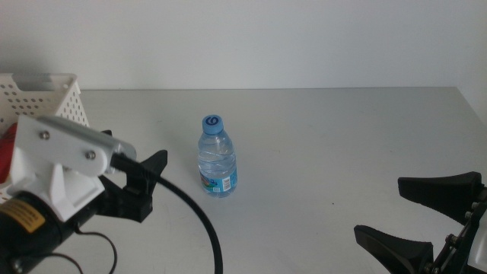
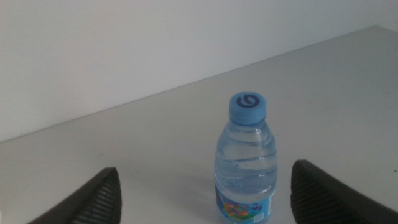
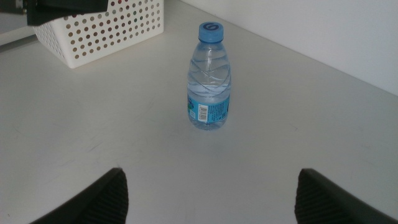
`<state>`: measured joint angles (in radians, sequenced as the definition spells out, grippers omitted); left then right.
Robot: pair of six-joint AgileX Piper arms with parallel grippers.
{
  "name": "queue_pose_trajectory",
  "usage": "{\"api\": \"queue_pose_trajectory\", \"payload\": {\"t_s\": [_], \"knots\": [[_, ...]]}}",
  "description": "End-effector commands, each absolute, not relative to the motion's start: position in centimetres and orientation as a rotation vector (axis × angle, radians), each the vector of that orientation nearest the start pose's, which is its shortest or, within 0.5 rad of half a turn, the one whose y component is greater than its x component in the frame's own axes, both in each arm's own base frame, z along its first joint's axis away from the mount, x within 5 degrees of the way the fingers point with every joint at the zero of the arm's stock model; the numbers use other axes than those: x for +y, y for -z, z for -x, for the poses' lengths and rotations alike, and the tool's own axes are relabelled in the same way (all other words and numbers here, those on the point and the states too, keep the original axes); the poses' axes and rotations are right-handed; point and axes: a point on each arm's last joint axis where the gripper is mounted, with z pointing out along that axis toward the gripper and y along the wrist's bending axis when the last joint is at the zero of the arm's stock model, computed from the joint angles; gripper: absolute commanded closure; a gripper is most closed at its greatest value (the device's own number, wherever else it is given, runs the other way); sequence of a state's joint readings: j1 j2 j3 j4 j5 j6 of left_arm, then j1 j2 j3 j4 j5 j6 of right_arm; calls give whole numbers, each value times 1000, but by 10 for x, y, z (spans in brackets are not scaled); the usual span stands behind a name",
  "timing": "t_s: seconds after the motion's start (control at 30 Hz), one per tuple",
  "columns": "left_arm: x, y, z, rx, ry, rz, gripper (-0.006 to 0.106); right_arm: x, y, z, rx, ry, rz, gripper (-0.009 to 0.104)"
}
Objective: Use arms to grab the bottles and put them into the dustbin to the left of the table.
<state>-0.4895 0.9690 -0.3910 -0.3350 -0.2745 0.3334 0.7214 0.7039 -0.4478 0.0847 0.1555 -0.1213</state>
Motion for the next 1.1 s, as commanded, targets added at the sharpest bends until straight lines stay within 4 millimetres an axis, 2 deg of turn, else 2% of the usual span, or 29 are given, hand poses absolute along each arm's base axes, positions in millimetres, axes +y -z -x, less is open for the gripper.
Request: {"api": "queue_pose_trajectory", "payload": {"t_s": [0.0, 0.2, 0.47, 0.7, 1.07], "knots": [[-85, -264, -168, 1577, 283, -333, 7, 99, -300, -112, 1691, -481, 688, 14], [-96, -228, -165, 1544, 331, -405, 7, 99, -300, -112, 1691, -481, 688, 14], [-116, -191, -189, 1578, 441, -367, 7, 99, -300, -112, 1691, -481, 688, 14], [-130, -188, -209, 1572, 426, -404, 7, 99, -300, -112, 1691, -481, 688, 14], [-135, -182, -248, 1602, 460, -367, 7, 99, -300, -112, 1691, -481, 688, 14]]}}
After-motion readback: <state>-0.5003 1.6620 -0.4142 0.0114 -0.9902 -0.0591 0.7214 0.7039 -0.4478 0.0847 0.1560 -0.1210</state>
